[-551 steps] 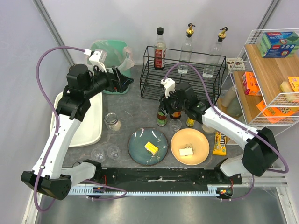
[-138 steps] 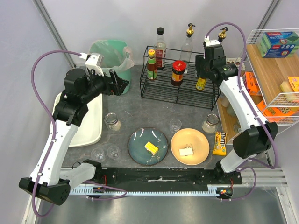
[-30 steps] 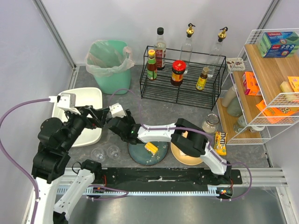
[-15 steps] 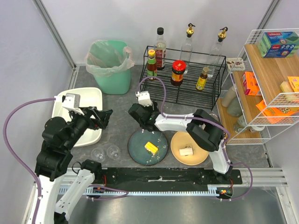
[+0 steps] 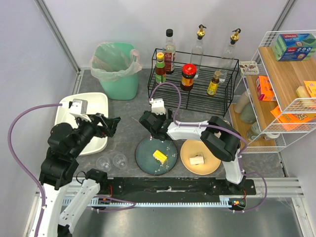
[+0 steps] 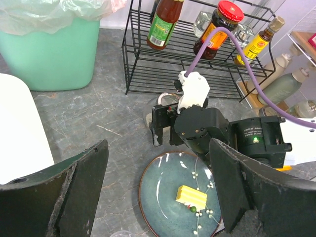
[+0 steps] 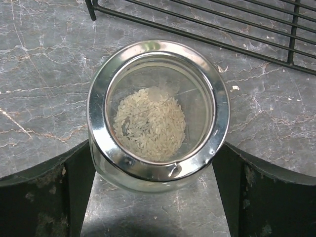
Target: Clear the kitchen counter
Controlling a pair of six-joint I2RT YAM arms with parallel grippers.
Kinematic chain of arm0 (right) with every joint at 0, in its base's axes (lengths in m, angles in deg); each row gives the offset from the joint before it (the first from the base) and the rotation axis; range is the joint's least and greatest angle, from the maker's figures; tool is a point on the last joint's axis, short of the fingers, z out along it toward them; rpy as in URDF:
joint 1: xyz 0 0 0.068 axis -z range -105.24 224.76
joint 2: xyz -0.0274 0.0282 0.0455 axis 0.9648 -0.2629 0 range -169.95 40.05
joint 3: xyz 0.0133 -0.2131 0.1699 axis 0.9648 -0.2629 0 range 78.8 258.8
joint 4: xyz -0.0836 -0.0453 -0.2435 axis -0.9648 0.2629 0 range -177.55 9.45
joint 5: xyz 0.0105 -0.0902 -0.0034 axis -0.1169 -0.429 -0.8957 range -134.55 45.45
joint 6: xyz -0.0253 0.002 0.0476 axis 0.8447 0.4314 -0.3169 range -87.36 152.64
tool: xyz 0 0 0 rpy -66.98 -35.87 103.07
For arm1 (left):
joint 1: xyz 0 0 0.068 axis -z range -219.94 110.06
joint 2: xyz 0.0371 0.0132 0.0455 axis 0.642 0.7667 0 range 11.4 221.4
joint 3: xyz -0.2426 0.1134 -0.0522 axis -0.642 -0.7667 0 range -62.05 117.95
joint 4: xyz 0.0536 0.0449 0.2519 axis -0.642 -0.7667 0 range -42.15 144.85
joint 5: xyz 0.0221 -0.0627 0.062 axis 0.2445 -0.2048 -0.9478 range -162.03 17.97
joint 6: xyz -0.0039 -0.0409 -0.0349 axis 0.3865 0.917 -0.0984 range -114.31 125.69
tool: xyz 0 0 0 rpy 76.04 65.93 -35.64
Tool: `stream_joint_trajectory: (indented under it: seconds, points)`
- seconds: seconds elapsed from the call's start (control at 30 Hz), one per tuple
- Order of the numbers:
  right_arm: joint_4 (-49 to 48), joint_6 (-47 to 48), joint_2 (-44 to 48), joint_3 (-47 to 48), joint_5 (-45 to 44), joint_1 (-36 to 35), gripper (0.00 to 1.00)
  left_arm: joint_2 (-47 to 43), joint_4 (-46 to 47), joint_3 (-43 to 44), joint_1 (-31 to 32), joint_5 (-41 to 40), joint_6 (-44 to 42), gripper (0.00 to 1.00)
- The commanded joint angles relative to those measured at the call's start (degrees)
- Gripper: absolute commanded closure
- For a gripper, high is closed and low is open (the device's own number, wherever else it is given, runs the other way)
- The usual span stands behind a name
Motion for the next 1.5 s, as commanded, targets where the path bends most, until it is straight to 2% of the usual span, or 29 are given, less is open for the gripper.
stream_joint_trajectory:
  seconds: [0.0, 0.13, 0.3, 0.53, 0.77, 0.87, 1.03, 1.17, 1.47]
  points:
    - [-0.5, -2.0, 4.6, -1.3, -2.2, -0.2, 0.02, -0.6, 2.4, -0.7, 0.0, 1.2, 0.2, 0.12]
    - [-0.9, -2.1, 5.6, -2.2, -1.4, -0.8, 0.02, -1.0, 2.3, -1.0, 0.0, 1.0, 0.3, 0.12]
    - [-1.1, -2.5, 5.7, -3.0, 1.1, -0.9, 0.07, -1.6, 2.4, -1.4, 0.0, 1.0, 0.3, 0.12]
    - [-1.4, -2.6, 4.1, -3.1, 1.6, -0.9, 0.07, -2.0, 1.9, -1.4, 0.0, 0.9, 0.0, 0.12]
    - [-4.2, 0.4, 2.2, -1.8, 1.4, -0.5, 0.11, -2.1, 1.4, -1.5, 0.0, 0.7, -0.2, 0.12]
    - [-5.4, 1.1, 1.4, -1.5, 2.5, -0.1, 0.19, -2.3, 1.2, -1.3, 0.0, 0.4, -0.4, 0.12]
    - [-6.6, 2.1, 2.1, -1.6, 2.2, -0.1, 0.48, -2.7, 0.6, -1.3, 0.0, -0.2, -1.0, 0.12]
    - [-7.6, 3.6, 4.2, -1.9, 0.4, -0.1, 0.62, -2.8, 0.5, -1.3, -0.1, -0.4, -1.3, 0.12]
    - [-10.1, 5.1, 9.4, -2.9, -0.7, 1.0, 0.70, -2.6, 0.4, -0.9, 0.0, -0.5, -1.9, 0.12]
